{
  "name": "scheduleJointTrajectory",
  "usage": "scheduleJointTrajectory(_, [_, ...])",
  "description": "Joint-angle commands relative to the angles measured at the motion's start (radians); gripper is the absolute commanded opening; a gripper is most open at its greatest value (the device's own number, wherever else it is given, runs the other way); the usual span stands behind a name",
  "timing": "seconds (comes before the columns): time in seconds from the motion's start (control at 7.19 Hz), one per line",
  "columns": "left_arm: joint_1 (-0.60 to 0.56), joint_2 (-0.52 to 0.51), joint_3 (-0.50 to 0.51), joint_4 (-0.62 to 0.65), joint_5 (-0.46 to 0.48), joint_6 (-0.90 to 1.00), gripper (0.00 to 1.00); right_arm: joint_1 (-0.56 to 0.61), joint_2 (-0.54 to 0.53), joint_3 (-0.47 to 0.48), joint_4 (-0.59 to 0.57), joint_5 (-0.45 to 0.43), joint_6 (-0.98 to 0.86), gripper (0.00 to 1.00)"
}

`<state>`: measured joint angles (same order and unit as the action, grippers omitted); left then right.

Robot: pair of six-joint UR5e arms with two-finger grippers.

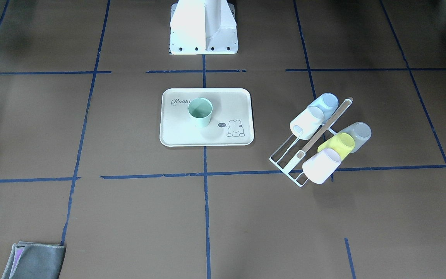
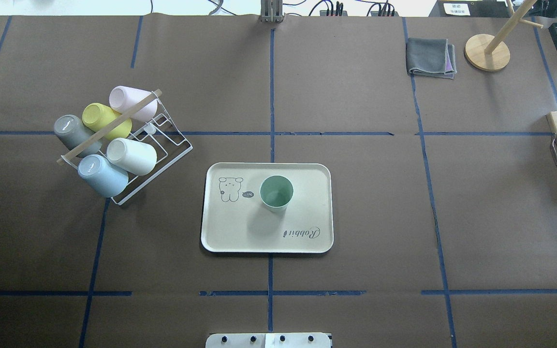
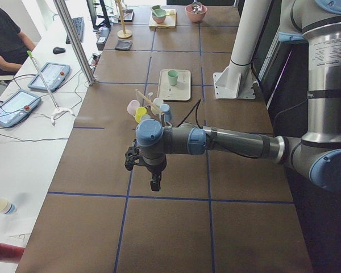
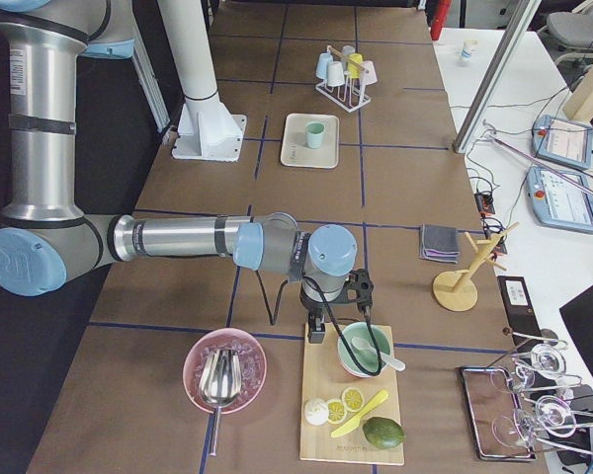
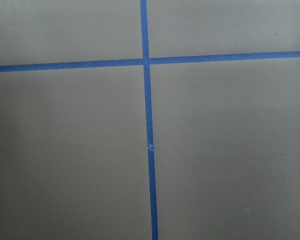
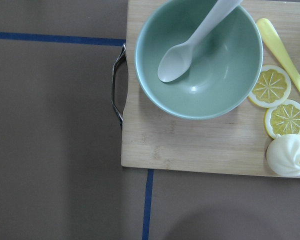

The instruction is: Pick up and place green cup on tray

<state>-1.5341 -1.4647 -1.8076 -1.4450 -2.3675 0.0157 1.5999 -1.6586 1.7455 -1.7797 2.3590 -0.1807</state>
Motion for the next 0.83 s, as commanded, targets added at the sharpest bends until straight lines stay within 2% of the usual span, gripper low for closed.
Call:
scheduleJointTrajectory(0.0, [0.0,0.001,0.001,-0.002,0.036,0.001,1.0,0.0,0.0,0.005,0.0,0.0,0.001,1.0])
scheduleJointTrajectory(0.7, [0.005,-0.002,-0.006,-0.003,0.031,0.001,1.0,0.0,-0.004,-0.003,0.0,-0.001,0.003,1.0])
